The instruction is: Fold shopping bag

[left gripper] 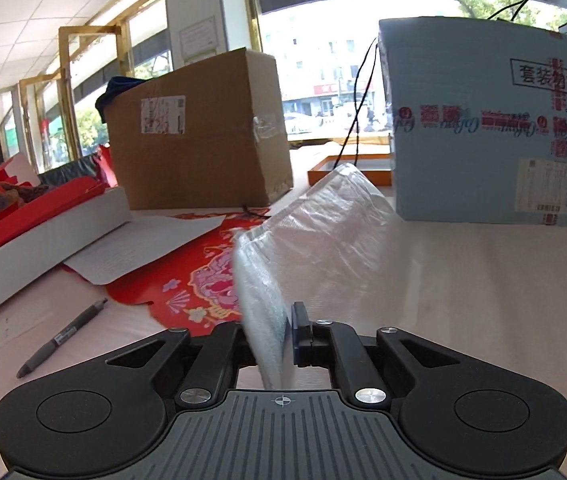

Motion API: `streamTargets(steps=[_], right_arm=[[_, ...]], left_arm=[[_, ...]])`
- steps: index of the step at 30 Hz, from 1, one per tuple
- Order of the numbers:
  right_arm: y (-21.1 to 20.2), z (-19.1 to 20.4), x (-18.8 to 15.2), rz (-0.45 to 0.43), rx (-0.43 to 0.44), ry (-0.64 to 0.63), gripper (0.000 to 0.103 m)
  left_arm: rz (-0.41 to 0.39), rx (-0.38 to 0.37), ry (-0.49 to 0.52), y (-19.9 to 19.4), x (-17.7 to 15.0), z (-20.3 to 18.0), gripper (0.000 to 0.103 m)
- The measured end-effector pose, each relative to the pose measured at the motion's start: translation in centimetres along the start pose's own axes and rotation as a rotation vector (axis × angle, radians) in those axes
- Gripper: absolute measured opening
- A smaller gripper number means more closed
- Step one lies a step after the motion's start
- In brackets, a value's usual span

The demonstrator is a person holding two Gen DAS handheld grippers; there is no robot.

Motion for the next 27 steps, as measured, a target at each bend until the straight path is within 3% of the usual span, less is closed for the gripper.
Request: streamTargets(steps=[1,2,3,4,7,10,12,15,19,24,27], right_arm=[[0.0,0.2,-0.2,0.01,0.007,-0.003,0.096],[0.0,0.4,-0.5,0.021,0.014,-0.005,0.096],[0.0,0.6,-0.5,0.026,0.011,-0.009,0.096],[0.2,0.7,-0.5,0.03,0.006,-0.012,0.096],[0.5,1.1,-0.3,0.027,-0.007,-0.02,0.096],[0.6,0.9,-0.1,-0.008,0.002,0.01,0.095],[0.9,0.7,0.1,-0.022,0.002,0.013,0.094],[1.0,0.7,0.2,-0.026,0.01,0.017,0.094],[1.5,-0.1,0.6,-0.009,0.158,0.089,0.086],[2.2,-0.4,0.2,0.006,0.222,0.137,0.055],[3.0,-0.4,-0.5,0.022,0.198,0.151,0.005]], left_arm=[[0.002,0.033,-0.008,-0.1,-0.2,0.3,0.056],[-0.02,0.049,-0.008,-0.8,-0.4,0.1,0.081],[-0.077,0.058,0.002,-2.2,-0.5,-0.5,0.088],[-0.121,0.031,0.032,-3.4,-0.7,-1.3,0.089],[-0.179,-0.15,0.188,-5.8,-1.7,-4.2,0.096],[-0.133,-0.259,0.363,-5.4,-3.0,-7.1,0.097],[-0.07,-0.206,0.413,-4.2,-3.4,-8.4,0.097],[0.006,-0.21,0.416,-2.9,-3.4,-8.8,0.101],[0.041,-0.222,0.41,-1.8,-3.6,-8.7,0.103],[0.052,-0.241,0.392,-1.6,-3.7,-8.3,0.103],[0.049,-0.245,0.389,-1.1,-3.6,-8.1,0.103]])
Point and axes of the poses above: each gripper's, at about its wrist camera, not at the fingertips, and y roughly the way its jaws point, z to its left, x to its top, the point moved 4 cm from there along y, roughly the way its jaws point, and after that the axes turned 14 degrees about z, right-handed, at the moved point
